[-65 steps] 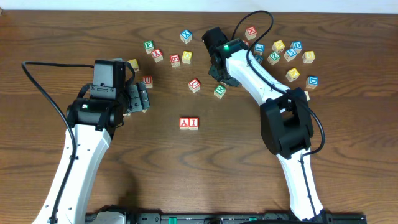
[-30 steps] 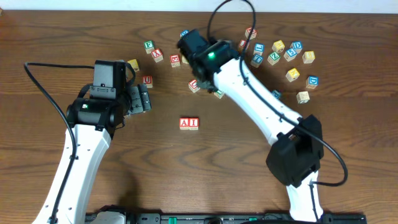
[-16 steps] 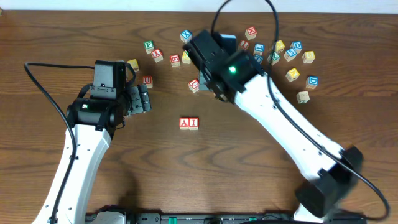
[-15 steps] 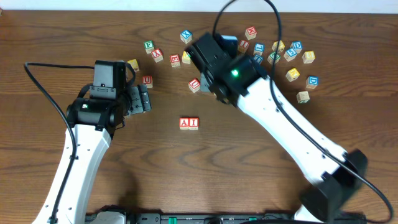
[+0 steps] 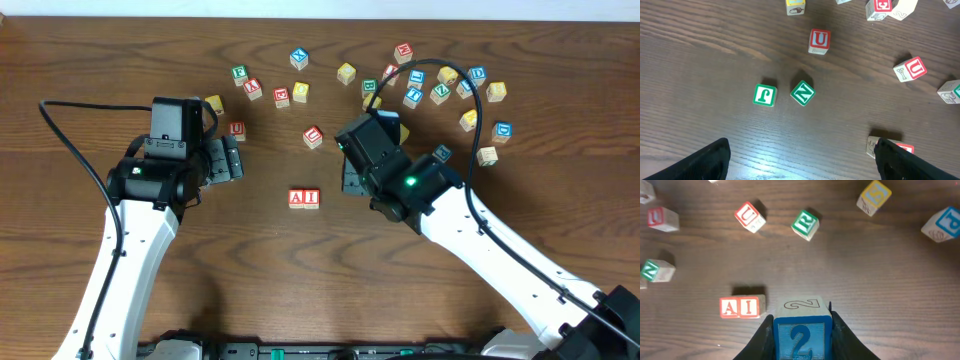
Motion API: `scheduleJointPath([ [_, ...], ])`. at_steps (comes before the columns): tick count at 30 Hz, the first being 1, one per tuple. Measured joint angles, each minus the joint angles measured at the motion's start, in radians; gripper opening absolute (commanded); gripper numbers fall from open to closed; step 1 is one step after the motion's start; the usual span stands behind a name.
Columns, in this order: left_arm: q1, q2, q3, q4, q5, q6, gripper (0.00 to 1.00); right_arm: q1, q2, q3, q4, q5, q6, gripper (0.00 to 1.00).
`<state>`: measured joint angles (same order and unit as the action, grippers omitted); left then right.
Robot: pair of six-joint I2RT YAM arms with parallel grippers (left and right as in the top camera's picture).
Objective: Spell out AI2
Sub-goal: 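Lift the blue 2 block and carry it toward the AI blocks, then lower the blue 2 block to the right of the I block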
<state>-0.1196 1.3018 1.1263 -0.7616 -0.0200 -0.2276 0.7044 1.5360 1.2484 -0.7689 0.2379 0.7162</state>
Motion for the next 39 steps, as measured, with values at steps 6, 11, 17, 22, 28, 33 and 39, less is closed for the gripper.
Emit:
scheduleJointPath([
  [6,0.0,0.0,0.0,0.0,0.0,0.0,0.9,0.0,0.016,-0.002,0.003,0.0,0.019,0.16],
  [11,0.0,0.0,0.0,0.0,0.0,0.0,0.9,0.0,0.081,-0.002,0.011,0.0,0.035,0.16],
  [17,0.0,0.0,0.0,0.0,0.0,0.0,0.91,0.0,0.17,-0.003,0.039,-0.026,0.038,0.17],
  [22,0.0,0.0,0.0,0.0,0.0,0.0,0.91,0.0,0.183,-0.003,0.049,-0.039,0.043,0.17],
  [28,0.0,0.0,0.0,0.0,0.0,0.0,0.91,0.0,0.191,-0.003,0.053,-0.042,0.061,0.17],
  [33,0.0,0.0,0.0,0.0,0.0,0.0,0.91,0.0,0.248,-0.003,0.074,-0.063,0.062,0.15],
  [39,0.0,0.0,0.0,0.0,0.0,0.0,0.91,0.02,0.292,-0.003,0.09,-0.074,0.062,0.17],
])
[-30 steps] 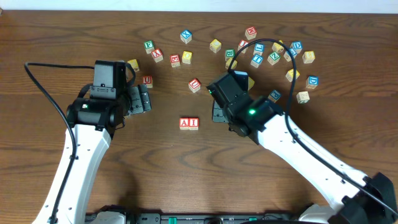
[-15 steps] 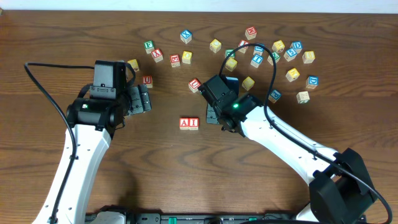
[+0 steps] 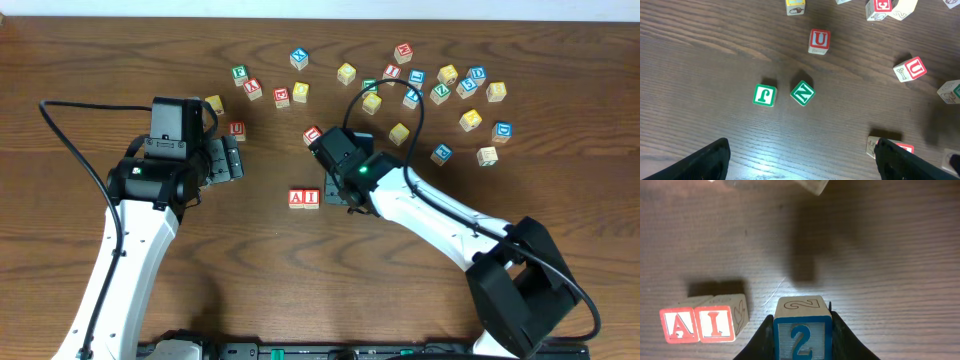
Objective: Spell out AI2
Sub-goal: 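Lower the blue 2 block to the right of the I block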
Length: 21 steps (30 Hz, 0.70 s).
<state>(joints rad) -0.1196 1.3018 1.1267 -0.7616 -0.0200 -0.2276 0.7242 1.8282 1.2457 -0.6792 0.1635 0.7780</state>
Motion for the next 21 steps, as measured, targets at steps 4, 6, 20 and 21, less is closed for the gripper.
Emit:
scheduleJointPath([
  [4,0.0,0.0,0.0,0.0,0.0,0.0,0.9,0.01,0.002,0.0,0.012,-0.006,-0.001,0.17],
  [6,0.0,0.0,0.0,0.0,0.0,0.0,0.91,0.013,0.002,0.0,0.012,-0.008,-0.001,0.18],
  [20,0.0,0.0,0.0,0.0,0.0,0.0,0.91,0.037,0.002,0.0,0.025,-0.003,-0.001,0.17],
  [21,0.0,0.0,0.0,0.0,0.0,0.0,0.91,0.043,0.002,0.0,0.026,-0.001,-0.001,0.17],
])
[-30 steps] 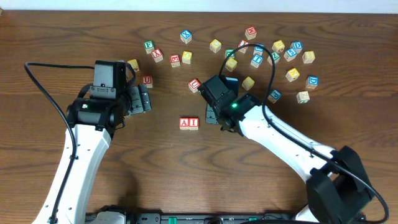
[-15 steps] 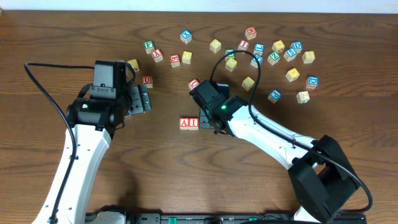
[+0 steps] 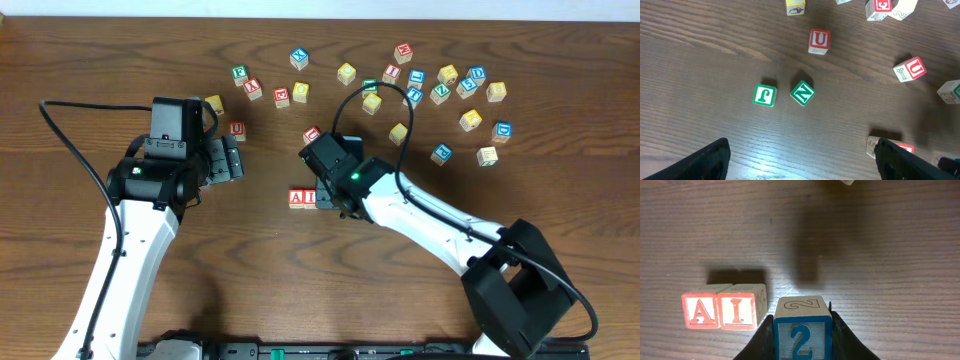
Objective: Spell out AI2
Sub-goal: 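Lower the blue 2 block to the right of the I block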
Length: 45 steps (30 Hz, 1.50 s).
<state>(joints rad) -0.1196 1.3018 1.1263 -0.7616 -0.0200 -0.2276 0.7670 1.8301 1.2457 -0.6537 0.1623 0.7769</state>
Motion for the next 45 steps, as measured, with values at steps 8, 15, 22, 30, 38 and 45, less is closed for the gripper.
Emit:
scheduleJointPath([
  [8,0.0,0.0,0.0,0.0,0.0,0.0,0.91,0.005,0.032,0.0,0.016,0.013,0.0,0.15],
  [15,0.0,0.0,0.0,0.0,0.0,0.0,0.91,0.005,0.055,0.0,0.023,0.012,0.0,0.17],
  [22,0.0,0.0,0.0,0.0,0.0,0.0,0.91,0.005,0.056,0.0,0.041,0.008,0.0,0.17],
  [30,0.0,0.0,0.0,0.002,0.0,0.0,0.91,0.013,0.062,0.0,0.046,0.005,0.0,0.17],
  [38,0.0,0.0,0.0,0.003,0.0,0.0,0.91,0.018,0.081,0.0,0.053,0.002,0.0,0.17],
  [45,0.0,0.0,0.0,0.003,0.0,0.0,0.91,0.018,0.095,0.0,0.056,0.002,0.0,0.17],
])
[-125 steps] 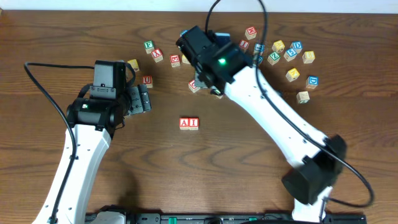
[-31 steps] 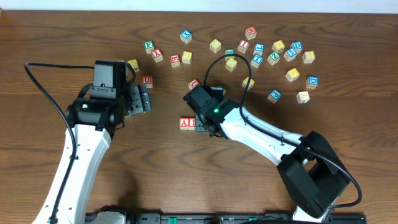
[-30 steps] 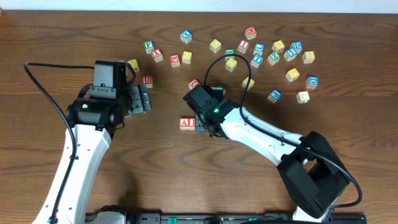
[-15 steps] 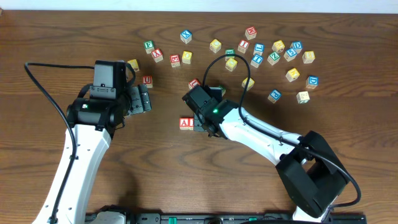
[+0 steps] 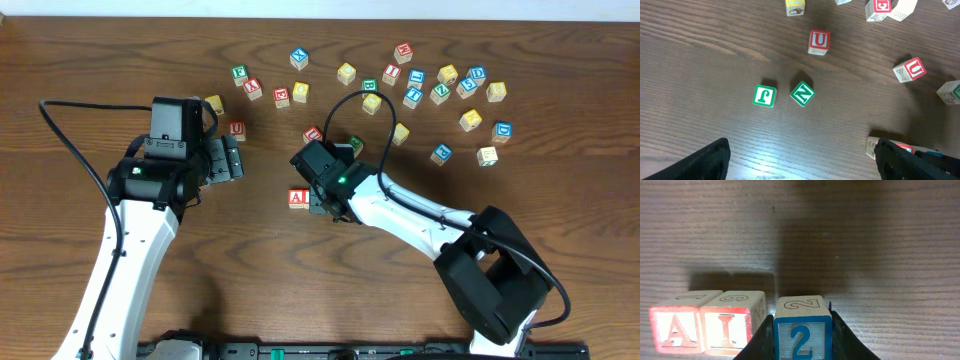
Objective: Spell out AI2
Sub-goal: 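Lower the blue 2 block to the right of the I block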
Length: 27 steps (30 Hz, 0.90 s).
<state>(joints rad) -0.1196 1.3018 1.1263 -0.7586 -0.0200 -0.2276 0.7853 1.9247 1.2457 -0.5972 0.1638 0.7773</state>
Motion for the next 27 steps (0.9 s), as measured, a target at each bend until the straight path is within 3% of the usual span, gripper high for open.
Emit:
scheduleJointPath([
  [27,0.0,0.0,0.0,0.0,0.0,0.0,0.91,0.0,0.017,0.0,0.015,0.008,0.0,0.16],
])
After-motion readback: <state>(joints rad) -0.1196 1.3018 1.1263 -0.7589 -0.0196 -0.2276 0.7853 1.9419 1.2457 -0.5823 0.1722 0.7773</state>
